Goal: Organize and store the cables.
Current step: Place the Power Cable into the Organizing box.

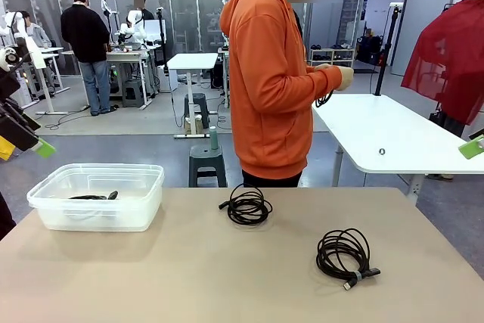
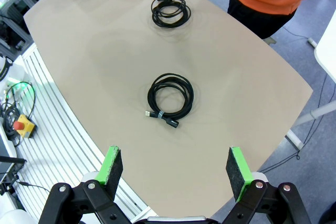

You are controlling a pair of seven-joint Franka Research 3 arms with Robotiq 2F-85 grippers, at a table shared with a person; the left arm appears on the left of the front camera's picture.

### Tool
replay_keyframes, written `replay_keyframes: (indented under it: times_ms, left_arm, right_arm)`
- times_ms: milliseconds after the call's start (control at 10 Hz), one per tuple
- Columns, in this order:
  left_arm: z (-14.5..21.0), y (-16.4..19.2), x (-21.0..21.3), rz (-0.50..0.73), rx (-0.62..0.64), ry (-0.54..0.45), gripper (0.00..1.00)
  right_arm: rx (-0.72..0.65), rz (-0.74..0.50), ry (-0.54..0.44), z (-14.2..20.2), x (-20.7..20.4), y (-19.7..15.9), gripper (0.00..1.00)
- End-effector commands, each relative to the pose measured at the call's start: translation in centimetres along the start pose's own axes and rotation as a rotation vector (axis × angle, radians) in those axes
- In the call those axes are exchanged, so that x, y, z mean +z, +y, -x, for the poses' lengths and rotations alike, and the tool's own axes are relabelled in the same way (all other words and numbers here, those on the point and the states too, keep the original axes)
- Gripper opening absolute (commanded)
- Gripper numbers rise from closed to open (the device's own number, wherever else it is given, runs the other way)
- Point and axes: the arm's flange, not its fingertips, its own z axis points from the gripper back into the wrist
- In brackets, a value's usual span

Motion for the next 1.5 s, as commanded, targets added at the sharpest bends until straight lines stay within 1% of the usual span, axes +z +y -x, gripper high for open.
replay_keyframes:
  times_ms: [0,1400]
  left_arm:
    - [-0.16,-0.11,0.06,-0.008,0.012,0.003,1.0]
    - [-0.16,-0.11,0.06,-0.008,0.012,0.003,1.0]
  right_arm:
    - [0.012,-0.011,-0.008,0.08,0.04,0.01,1.0]
    - [0.012,-0.011,-0.008,0.08,0.04,0.01,1.0]
